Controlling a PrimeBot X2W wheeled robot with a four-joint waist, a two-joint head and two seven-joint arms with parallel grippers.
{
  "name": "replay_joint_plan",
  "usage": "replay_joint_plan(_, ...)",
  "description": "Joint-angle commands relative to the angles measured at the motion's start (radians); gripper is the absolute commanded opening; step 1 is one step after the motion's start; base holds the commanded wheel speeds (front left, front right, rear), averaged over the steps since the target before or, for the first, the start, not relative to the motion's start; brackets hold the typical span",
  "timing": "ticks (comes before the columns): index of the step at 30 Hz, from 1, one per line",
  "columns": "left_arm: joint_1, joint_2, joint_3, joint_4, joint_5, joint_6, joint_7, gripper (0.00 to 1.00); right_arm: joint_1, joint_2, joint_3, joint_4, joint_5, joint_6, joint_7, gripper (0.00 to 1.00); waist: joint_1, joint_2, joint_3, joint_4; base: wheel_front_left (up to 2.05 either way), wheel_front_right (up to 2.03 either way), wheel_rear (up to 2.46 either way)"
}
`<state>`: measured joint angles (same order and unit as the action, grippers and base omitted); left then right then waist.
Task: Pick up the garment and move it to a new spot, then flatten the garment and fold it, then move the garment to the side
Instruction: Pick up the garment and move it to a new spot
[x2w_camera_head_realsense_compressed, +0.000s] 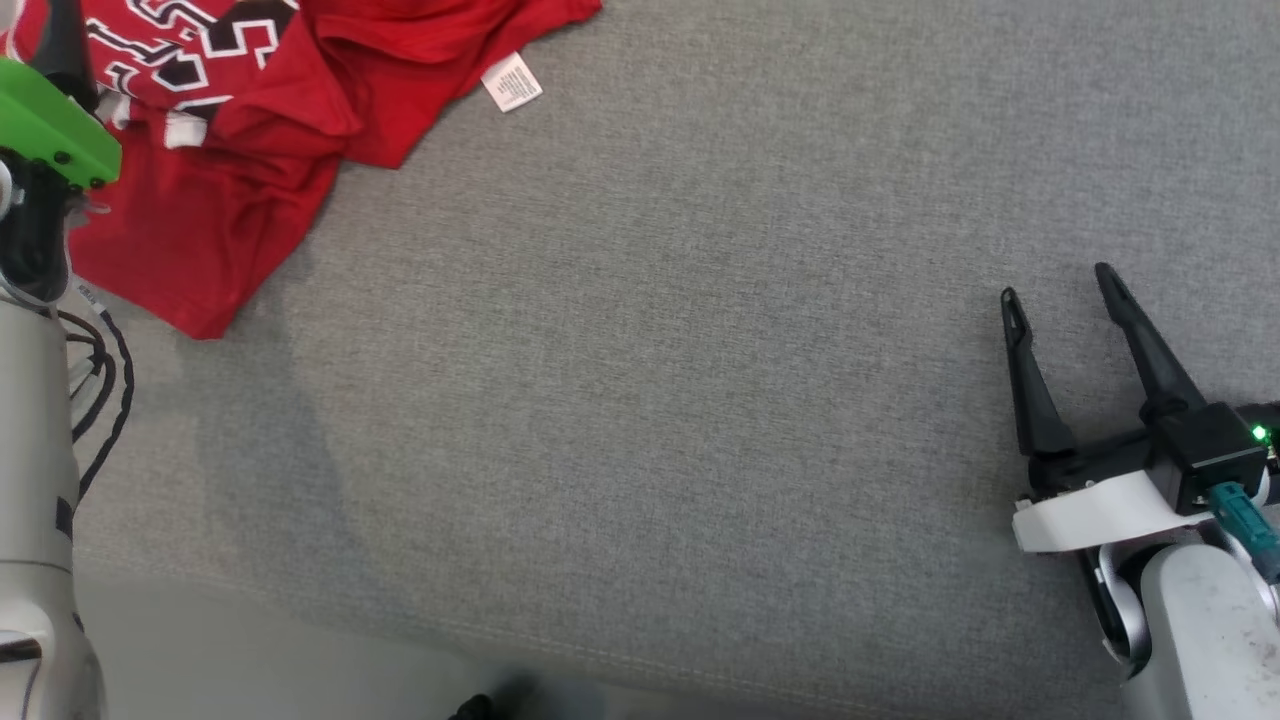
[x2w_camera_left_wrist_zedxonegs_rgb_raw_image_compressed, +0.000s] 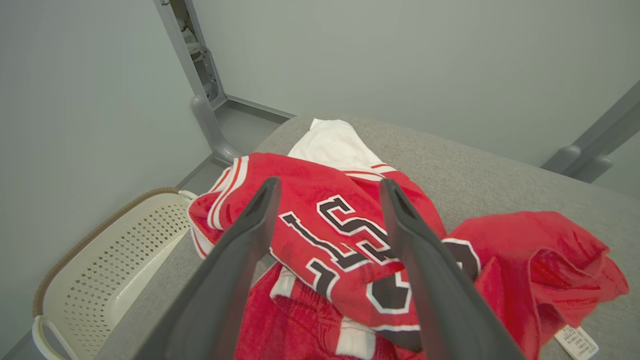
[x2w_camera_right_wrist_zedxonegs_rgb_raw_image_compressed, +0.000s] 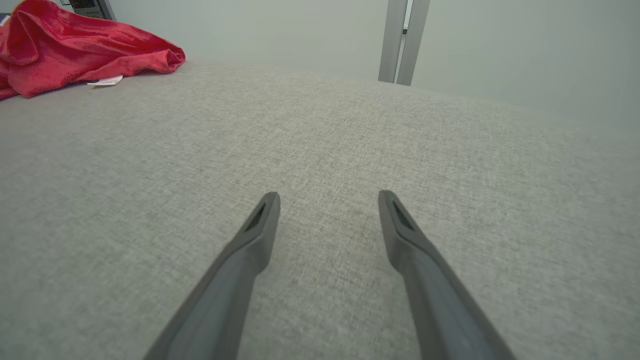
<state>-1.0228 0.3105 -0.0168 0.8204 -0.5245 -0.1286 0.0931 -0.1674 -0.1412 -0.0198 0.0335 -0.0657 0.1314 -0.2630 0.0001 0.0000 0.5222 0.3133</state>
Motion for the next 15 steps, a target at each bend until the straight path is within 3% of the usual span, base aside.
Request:
replay_joint_plan(1,-0.034,0.02,-0.024,0.018,-0.034,-0.002,0.013,1.0,-0.016,-0.012,-0.009,-0.013,-0.007,-0.001,-0.003,1.0,-0.0001,0.0,0.091,-0.067,0.0,0.0,0.0)
replay_joint_plan(15,-0.089,0.092,-0.253,0.107,-0.258,-0.002,0.081,1.0,-0.065,-0.031,-0.045,-0.15,-0.021,-0.001,0.0,1.0,-0.0001,0.0,0.19,-0.089,0.0,0.0,0.0)
